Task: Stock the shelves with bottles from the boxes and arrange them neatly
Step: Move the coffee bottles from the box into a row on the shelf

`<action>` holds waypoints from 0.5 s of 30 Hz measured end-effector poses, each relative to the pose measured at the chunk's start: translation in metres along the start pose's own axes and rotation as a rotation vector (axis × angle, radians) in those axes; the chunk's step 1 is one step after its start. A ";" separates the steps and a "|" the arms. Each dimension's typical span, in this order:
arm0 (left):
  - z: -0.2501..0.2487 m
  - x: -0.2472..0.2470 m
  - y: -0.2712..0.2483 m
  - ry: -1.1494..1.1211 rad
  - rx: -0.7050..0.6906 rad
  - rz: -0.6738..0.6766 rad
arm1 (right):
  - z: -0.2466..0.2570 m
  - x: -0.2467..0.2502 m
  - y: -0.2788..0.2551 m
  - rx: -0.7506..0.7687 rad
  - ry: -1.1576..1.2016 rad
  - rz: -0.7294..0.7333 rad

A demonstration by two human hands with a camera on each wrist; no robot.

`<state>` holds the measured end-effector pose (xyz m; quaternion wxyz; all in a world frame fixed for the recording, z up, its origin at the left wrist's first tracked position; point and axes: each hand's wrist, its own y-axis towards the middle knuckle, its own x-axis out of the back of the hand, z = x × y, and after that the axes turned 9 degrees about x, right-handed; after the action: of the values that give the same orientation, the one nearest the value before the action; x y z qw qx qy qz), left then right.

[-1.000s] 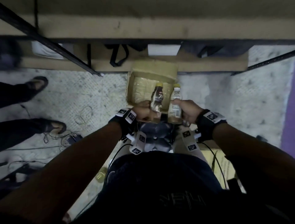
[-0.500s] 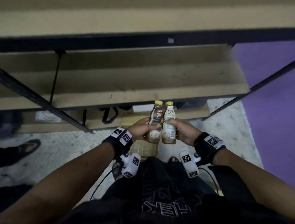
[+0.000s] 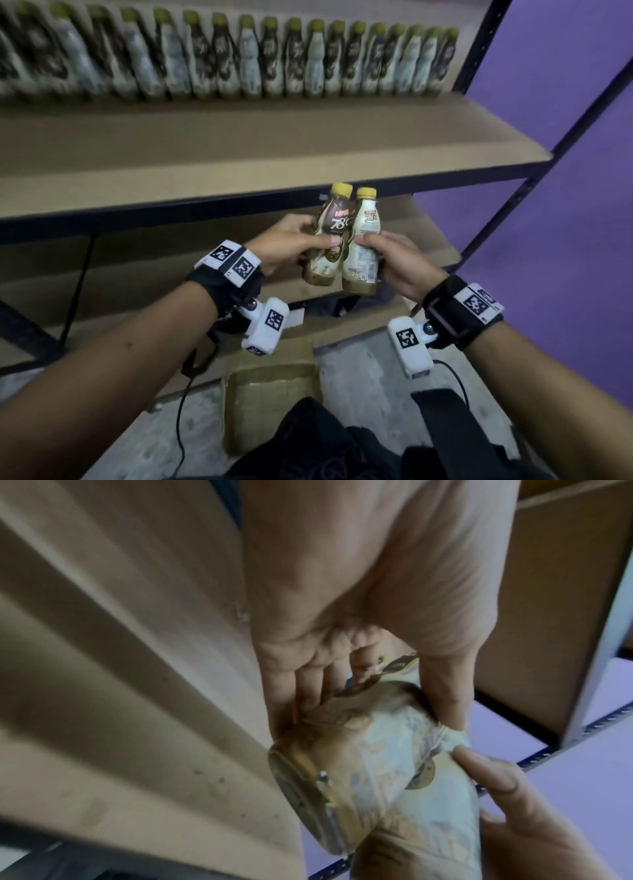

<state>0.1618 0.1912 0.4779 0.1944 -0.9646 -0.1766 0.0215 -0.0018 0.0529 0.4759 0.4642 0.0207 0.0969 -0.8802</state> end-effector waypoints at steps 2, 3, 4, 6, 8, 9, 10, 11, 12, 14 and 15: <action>-0.021 0.008 -0.006 0.025 -0.079 0.011 | 0.022 -0.010 -0.004 0.072 -0.006 -0.015; -0.031 0.013 -0.009 0.030 -0.114 0.020 | 0.032 -0.014 -0.007 0.107 -0.014 -0.026; -0.041 0.017 -0.012 0.031 -0.147 0.028 | 0.041 -0.019 -0.009 0.140 -0.022 -0.039; -0.059 0.025 -0.018 0.053 -0.203 0.038 | 0.057 -0.029 -0.014 0.196 -0.027 -0.070; -0.076 0.031 -0.023 0.103 -0.239 0.044 | 0.068 -0.037 -0.017 0.236 -0.035 -0.095; -0.085 0.034 -0.025 0.132 -0.252 0.052 | 0.074 -0.041 -0.018 0.250 -0.044 -0.111; -0.093 0.036 -0.027 0.167 -0.261 0.063 | 0.078 -0.043 -0.019 0.264 -0.057 -0.133; -0.102 0.039 -0.027 0.205 -0.268 0.076 | 0.083 -0.046 -0.019 0.279 -0.072 -0.157; -0.109 0.040 -0.027 0.235 -0.273 0.096 | 0.086 -0.047 -0.019 0.293 -0.088 -0.177; -0.123 0.041 -0.025 0.276 -0.284 0.146 | 0.092 -0.048 -0.019 0.308 -0.113 -0.211; -0.129 0.041 -0.023 0.299 -0.291 0.161 | 0.094 -0.046 -0.018 0.312 -0.122 -0.226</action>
<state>0.2067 0.1778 0.6073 0.0747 -0.9859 -0.0697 -0.1321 0.0145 0.0824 0.5770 0.3588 0.0279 -0.0671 -0.9306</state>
